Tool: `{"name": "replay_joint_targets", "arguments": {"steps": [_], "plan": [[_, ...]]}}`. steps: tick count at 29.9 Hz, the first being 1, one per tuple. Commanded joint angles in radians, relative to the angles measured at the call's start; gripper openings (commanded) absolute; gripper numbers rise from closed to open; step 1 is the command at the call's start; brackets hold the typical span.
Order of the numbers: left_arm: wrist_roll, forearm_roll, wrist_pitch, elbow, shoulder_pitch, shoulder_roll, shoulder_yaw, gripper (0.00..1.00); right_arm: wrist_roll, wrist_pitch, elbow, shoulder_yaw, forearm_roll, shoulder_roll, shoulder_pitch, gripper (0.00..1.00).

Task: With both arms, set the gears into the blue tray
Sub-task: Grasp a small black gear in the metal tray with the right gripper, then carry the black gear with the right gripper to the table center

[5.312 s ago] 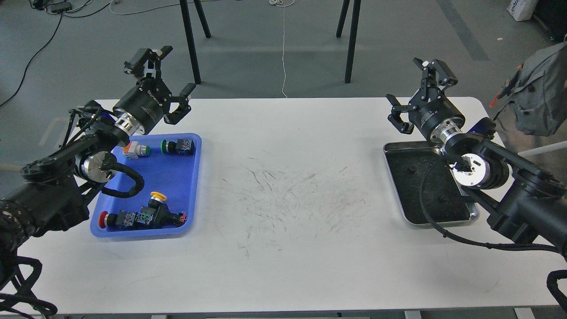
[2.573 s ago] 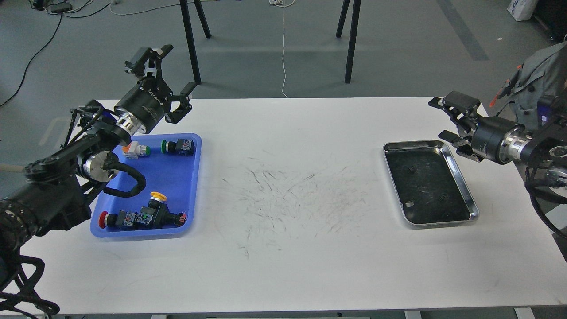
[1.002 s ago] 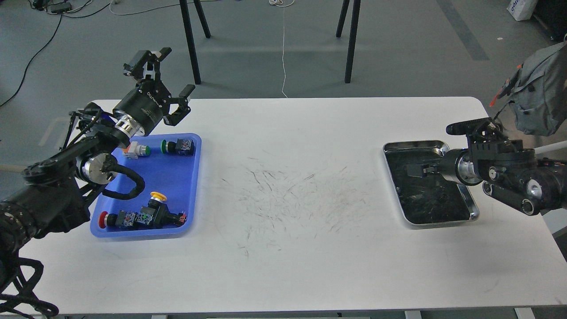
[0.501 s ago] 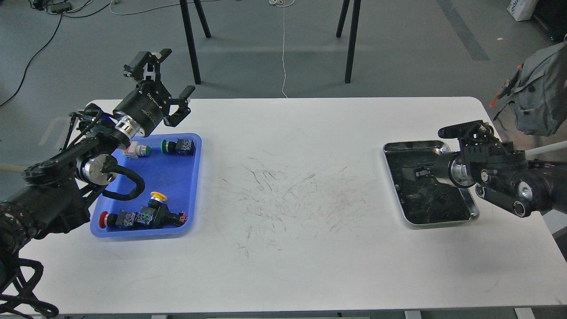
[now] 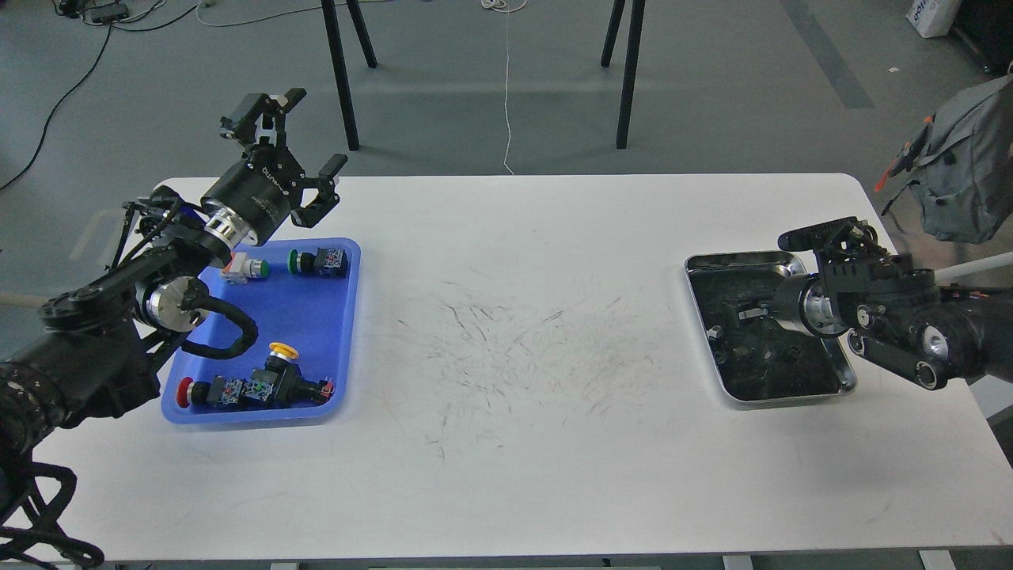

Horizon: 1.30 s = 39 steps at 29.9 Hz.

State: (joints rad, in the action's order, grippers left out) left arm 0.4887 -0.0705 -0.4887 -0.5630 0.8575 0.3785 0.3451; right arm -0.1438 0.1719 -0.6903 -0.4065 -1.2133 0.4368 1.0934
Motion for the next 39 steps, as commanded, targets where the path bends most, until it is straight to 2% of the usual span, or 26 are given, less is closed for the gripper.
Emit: {"name": "replay_joint_targets", "arguments": {"steps": [1,3,7,11,12,21,27,35,39], "plan": [[0.0,0.0,0.0,0.0,0.0,-0.001,0.0,1.0,0.0,0.0,-0.003,0.002,0.001,0.0,0.0,0.36],[0.0,0.0,0.0,0.0,0.0,-0.001,0.0,1.0,0.0,0.0,0.0,0.0,0.001,0.0,0.005,0.29],[0.0,0.0,0.0,0.0,0.0,-0.001,0.0,1.0,-0.002,0.0,-0.003,0.002,0.003,0.0,0.002,0.24],[0.0,0.0,0.0,0.0,0.0,-0.001,0.0,1.0,-0.013,0.0,-0.011,0.003,0.005,0.0,0.002,0.03],[0.0,0.0,0.0,0.0,0.0,-0.001,0.0,1.0,-0.016,0.0,-0.012,0.002,0.005,0.0,0.002,0.02],[0.0,0.0,0.0,0.0,0.0,-0.001,0.0,1.0,-0.057,-0.026,-0.017,0.041,0.011,-0.007,0.033,0.02],[0.0,0.0,0.0,0.0,0.0,0.003,0.0,1.0,-0.059,-0.112,-0.028,0.161,0.011,-0.061,0.036,0.02],[0.0,0.001,0.0,0.0,0.0,0.014,0.0,1.0,-0.08,-0.281,-0.083,0.212,0.002,-0.214,0.045,0.02],[0.0,0.001,0.0,0.0,0.0,0.025,0.0,1.0,-0.128,-0.362,-0.13,0.206,-0.003,-0.289,0.048,0.02]]}}
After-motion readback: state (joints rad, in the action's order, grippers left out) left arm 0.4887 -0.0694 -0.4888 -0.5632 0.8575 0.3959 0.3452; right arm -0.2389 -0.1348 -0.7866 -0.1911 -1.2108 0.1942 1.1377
